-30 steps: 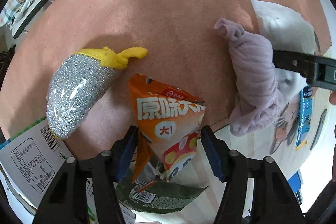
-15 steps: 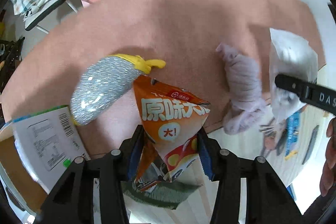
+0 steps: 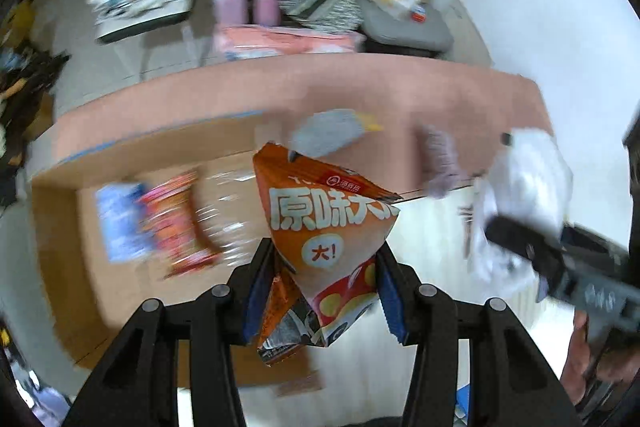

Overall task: Organize soft objects
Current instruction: 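Lower both held items into the box and open both grippers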

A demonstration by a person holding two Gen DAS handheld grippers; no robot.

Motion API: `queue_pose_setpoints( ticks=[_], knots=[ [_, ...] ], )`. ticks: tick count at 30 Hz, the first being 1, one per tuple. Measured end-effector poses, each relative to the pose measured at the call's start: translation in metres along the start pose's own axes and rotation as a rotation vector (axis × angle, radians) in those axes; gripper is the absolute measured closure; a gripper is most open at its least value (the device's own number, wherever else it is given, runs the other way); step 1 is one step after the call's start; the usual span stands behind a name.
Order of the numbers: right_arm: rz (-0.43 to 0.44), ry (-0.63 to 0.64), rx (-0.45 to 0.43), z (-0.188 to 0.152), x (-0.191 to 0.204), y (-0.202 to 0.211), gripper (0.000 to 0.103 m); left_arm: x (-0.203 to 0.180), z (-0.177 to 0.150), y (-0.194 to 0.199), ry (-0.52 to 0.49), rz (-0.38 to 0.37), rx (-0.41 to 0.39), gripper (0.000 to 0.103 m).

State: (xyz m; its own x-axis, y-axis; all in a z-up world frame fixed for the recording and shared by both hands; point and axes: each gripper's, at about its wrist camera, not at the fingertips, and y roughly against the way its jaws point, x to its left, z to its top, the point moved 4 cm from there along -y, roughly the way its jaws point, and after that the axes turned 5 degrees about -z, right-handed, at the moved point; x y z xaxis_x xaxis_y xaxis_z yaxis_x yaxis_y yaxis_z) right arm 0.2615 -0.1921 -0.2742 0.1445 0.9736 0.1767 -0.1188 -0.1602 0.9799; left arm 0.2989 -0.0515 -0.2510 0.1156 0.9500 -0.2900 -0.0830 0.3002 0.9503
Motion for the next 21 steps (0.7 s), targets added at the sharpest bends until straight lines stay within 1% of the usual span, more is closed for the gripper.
queue_pose_setpoints(
  ticks=[1,2,4,5,7,9,12,13,15,18,21],
  knots=[
    [0.017,0.016,0.006,-0.010,0.018,-0.001,0.025,0.022,-0.007,0.010,0.019,0.020,-0.007,0.058],
    [0.042,0.034,0.015,-0.022,0.046,-0.005,0.024,0.042,-0.013,0.018,0.037,0.045,-0.009,0.058],
    [0.061,0.056,0.033,-0.043,0.080,-0.008,0.024,0.087,-0.024,0.026,0.082,0.102,-0.010,0.058],
    [0.074,0.070,0.054,-0.054,0.105,-0.018,0.024,0.109,-0.027,0.030,0.103,0.121,-0.008,0.058],
    [0.080,0.086,0.090,-0.067,0.135,-0.036,0.025,0.150,-0.033,0.031,0.145,0.156,0.009,0.058],
    [0.058,0.097,0.123,-0.080,0.163,-0.060,0.024,0.186,-0.035,0.028,0.191,0.176,0.029,0.058],
    [0.032,0.095,0.174,-0.093,0.192,-0.092,0.025,0.221,-0.033,0.013,0.219,0.198,0.060,0.058],
    [0.040,0.104,0.192,-0.097,0.200,-0.099,0.024,0.226,-0.032,0.008,0.223,0.196,0.073,0.057],
    [0.014,0.104,0.211,-0.099,0.208,-0.117,0.025,0.235,-0.031,-0.002,0.234,0.189,0.098,0.057],
    [-0.010,0.098,0.232,-0.104,0.218,-0.130,0.024,0.246,-0.029,-0.021,0.235,0.182,0.141,0.057],
    [-0.021,0.089,0.248,-0.108,0.222,-0.140,0.024,0.255,-0.022,-0.037,0.230,0.176,0.162,0.057]
  ],
)
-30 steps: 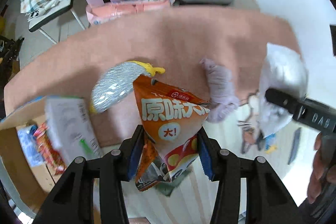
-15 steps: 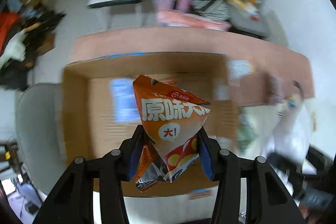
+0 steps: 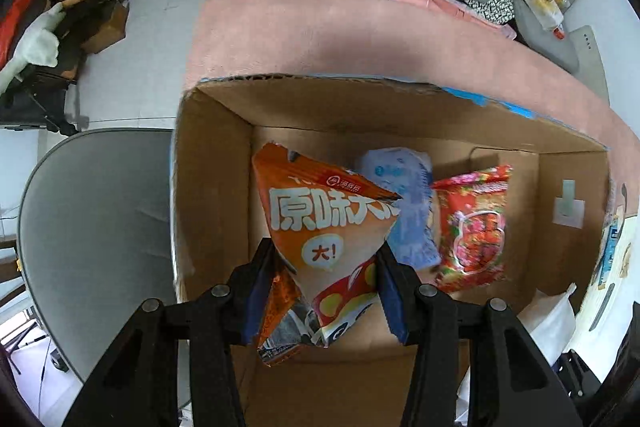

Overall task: Organize soft objects
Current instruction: 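Lower both held items into the box and open both grippers, then grasp the glitter sponge with the left gripper while the right grasps the green snack bag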

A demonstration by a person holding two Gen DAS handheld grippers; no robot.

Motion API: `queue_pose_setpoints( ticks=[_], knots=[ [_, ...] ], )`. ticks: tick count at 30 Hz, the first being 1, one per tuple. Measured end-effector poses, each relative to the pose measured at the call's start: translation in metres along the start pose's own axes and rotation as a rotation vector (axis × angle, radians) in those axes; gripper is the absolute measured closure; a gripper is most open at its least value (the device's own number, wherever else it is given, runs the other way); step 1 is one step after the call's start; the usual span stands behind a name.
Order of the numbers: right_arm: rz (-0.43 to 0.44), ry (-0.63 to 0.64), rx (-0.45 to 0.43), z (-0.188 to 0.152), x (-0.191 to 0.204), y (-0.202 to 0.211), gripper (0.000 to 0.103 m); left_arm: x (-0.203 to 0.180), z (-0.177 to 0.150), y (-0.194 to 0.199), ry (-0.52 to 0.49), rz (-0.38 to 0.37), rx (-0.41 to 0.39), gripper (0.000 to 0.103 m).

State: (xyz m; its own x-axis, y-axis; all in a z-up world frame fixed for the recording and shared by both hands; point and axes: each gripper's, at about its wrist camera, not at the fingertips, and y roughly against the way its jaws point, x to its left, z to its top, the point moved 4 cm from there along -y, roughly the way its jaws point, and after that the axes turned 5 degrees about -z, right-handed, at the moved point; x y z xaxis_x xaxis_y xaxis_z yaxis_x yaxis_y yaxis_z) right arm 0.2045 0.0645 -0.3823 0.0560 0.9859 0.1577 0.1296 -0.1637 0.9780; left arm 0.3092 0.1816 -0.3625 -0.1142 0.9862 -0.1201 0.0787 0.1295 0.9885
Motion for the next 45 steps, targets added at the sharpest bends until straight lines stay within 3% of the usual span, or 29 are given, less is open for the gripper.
queue_pose_setpoints(
  ticks=[6,10,11,14,22,25,31,40,45],
  knots=[
    [-0.019,-0.004,0.041,0.004,0.008,-0.025,0.024,0.004,0.009,-0.020,-0.010,-0.002,0.043,0.055],
    [-0.040,0.005,0.064,-0.001,0.016,-0.036,0.012,0.007,0.010,-0.026,0.013,-0.049,0.084,0.050],
    [-0.040,0.005,0.058,-0.002,0.018,-0.035,0.006,0.006,0.010,-0.024,0.013,-0.052,0.079,0.043],
    [-0.039,0.001,0.047,-0.003,0.021,-0.028,0.004,0.004,0.010,-0.016,-0.006,-0.035,0.046,0.030],
    [-0.089,0.003,-0.026,-0.009,0.021,-0.005,0.000,0.011,-0.008,0.013,0.003,-0.032,-0.027,0.028],
    [-0.128,0.017,-0.067,-0.010,0.013,0.011,0.000,0.013,-0.030,0.029,-0.003,-0.022,-0.076,0.002],
    [-0.188,0.048,-0.177,-0.021,-0.010,0.054,0.000,0.007,-0.079,0.048,0.010,-0.047,-0.161,0.002],
    [-0.167,0.096,-0.307,-0.059,-0.004,0.115,0.000,-0.002,-0.145,0.089,-0.003,-0.002,-0.285,0.002],
    [-0.137,0.116,-0.348,-0.080,-0.001,0.137,0.000,-0.006,-0.172,0.110,0.010,-0.023,-0.322,0.002]
  ],
)
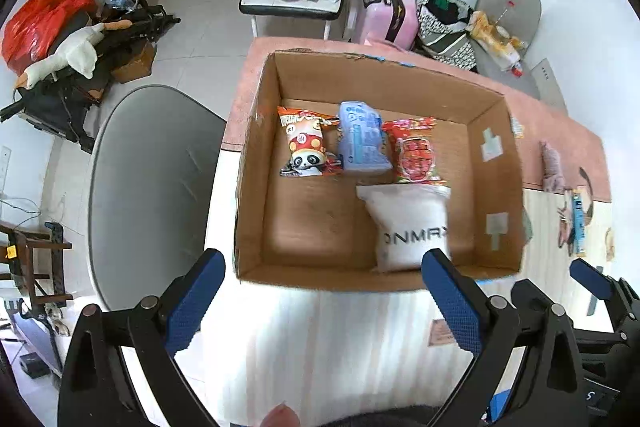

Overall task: Organize soft objects
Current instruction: 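Grasp the glitter sponge with the left gripper while the right grasps the green snack bag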

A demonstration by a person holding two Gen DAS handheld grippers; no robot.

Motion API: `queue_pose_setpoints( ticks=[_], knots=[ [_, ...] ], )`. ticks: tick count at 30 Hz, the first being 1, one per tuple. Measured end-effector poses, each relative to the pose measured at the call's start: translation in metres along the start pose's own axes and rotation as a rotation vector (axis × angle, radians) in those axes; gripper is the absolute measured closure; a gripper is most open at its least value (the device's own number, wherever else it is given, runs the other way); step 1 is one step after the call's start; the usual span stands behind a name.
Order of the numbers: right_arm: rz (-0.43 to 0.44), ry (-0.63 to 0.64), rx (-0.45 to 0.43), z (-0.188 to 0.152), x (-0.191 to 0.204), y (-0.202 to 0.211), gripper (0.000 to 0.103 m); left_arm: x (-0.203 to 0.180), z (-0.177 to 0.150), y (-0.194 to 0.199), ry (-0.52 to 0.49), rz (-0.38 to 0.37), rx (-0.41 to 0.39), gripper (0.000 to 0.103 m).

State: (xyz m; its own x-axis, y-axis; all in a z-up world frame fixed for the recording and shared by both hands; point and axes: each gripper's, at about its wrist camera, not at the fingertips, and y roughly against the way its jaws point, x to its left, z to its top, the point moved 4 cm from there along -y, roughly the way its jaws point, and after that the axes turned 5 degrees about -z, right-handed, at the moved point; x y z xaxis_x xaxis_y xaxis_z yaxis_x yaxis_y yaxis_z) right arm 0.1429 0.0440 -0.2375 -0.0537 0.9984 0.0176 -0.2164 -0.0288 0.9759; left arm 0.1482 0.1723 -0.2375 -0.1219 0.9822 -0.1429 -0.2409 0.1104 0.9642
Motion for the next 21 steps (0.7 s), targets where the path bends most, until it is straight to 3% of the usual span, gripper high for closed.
queue_pose_setpoints(
  ticks=[7,11,16,18,21],
  knots=[
    [0.056,-0.012,-0.039,0.000,-0.006,0.025,0.000,-0.020,0.000,0.029,-0.005,-0.013,-0.052,0.002],
    [0.065,-0.079,-0.051,0.010,-0.042,0.031,0.000,-0.044,0.016,0.033,-0.064,0.006,-0.059,0.002],
    [-0.040,-0.154,-0.024,0.024,-0.127,0.008,0.000,-0.111,0.050,0.013,-0.296,0.124,-0.053,0.002],
    [-0.103,-0.141,0.037,0.027,-0.159,-0.021,0.000,-0.145,0.067,-0.005,-0.407,0.157,-0.037,0.002],
    [-0.105,-0.103,0.146,0.029,-0.188,-0.069,0.000,-0.200,0.092,-0.040,-0.570,0.184,0.015,0.002]
  ],
)
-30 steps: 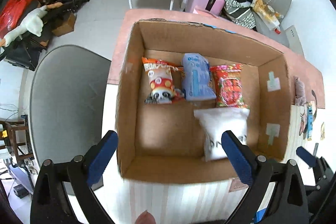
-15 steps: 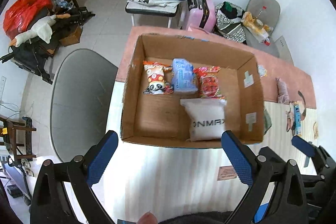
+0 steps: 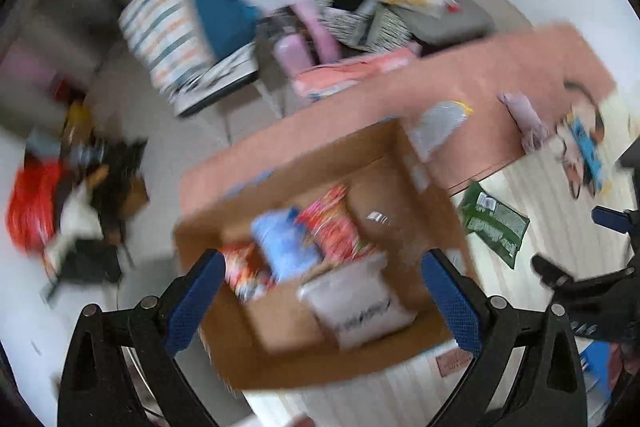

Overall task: Organize soft objects
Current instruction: 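Grasp the glitter sponge with the left gripper while the right grasps the green snack bag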

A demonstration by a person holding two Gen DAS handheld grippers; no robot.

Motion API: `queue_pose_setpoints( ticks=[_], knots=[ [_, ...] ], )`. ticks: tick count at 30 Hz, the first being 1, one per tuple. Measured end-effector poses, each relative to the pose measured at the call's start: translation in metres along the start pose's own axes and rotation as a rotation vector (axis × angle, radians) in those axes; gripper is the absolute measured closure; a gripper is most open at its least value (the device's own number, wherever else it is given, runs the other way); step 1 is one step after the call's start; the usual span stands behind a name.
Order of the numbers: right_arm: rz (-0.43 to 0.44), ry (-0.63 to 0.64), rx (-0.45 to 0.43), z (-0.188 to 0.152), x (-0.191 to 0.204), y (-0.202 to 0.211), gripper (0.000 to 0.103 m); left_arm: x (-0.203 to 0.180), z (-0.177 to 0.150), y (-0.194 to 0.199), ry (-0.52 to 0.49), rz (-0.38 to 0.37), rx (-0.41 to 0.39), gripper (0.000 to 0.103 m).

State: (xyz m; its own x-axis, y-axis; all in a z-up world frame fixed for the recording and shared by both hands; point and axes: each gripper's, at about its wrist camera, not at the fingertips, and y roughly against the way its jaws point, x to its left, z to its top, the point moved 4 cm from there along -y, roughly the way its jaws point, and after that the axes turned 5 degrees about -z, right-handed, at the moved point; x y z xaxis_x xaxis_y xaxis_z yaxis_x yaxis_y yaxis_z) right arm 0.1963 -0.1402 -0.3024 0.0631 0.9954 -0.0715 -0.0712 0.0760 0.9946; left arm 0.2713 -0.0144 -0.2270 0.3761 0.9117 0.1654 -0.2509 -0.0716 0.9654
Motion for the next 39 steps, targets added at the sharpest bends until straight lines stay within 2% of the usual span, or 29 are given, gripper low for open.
queue_pose_setpoints(
  ticks=[4,9,13,17,23,24,26,28,32,33,36,38,39],
  knots=[
    [-0.009,0.081,0.105,0.010,-0.009,-0.058,0.000,-0.046,0.064,-0.052,-0.174,-0.034,0.114,0.002],
    [0.045,0.098,0.162,0.017,-0.006,-0.103,0.000,-0.095,0.110,-0.115,-0.369,0.024,0.211,0.002],
    [0.075,0.095,0.188,0.023,-0.009,-0.125,0.001,-0.120,0.128,-0.168,-0.464,0.007,0.323,0.002],
    [0.090,0.106,0.206,0.025,-0.009,-0.141,0.001,-0.136,0.129,-0.209,-0.533,-0.003,0.403,0.002],
    [0.090,0.137,0.222,0.025,-0.002,-0.155,0.004,-0.150,0.122,-0.252,-0.596,0.028,0.464,0.004],
    [0.086,0.145,0.226,0.025,0.000,-0.158,0.005,-0.150,0.122,-0.254,-0.599,0.029,0.466,0.006],
    [0.066,0.168,0.235,0.025,0.006,-0.164,0.011,-0.152,0.121,-0.261,-0.605,0.036,0.470,0.025],
    [0.045,0.185,0.242,0.024,0.009,-0.170,0.017,-0.153,0.121,-0.263,-0.601,0.034,0.479,0.036],
    [-0.021,0.211,0.224,0.024,0.018,-0.172,0.024,-0.155,0.124,-0.261,-0.590,0.009,0.464,0.052],
    [-0.027,0.214,0.220,0.024,0.020,-0.171,0.026,-0.156,0.124,-0.260,-0.590,0.011,0.460,0.052],
    [-0.028,0.206,0.210,0.026,0.030,-0.164,0.039,-0.159,0.122,-0.257,-0.615,0.025,0.435,0.055],
    [-0.030,0.192,0.205,0.029,0.040,-0.157,0.055,-0.162,0.120,-0.255,-0.627,0.039,0.416,0.056],
    [-0.034,0.184,0.207,0.030,0.042,-0.155,0.056,-0.161,0.120,-0.255,-0.628,0.043,0.412,0.056]
  ],
)
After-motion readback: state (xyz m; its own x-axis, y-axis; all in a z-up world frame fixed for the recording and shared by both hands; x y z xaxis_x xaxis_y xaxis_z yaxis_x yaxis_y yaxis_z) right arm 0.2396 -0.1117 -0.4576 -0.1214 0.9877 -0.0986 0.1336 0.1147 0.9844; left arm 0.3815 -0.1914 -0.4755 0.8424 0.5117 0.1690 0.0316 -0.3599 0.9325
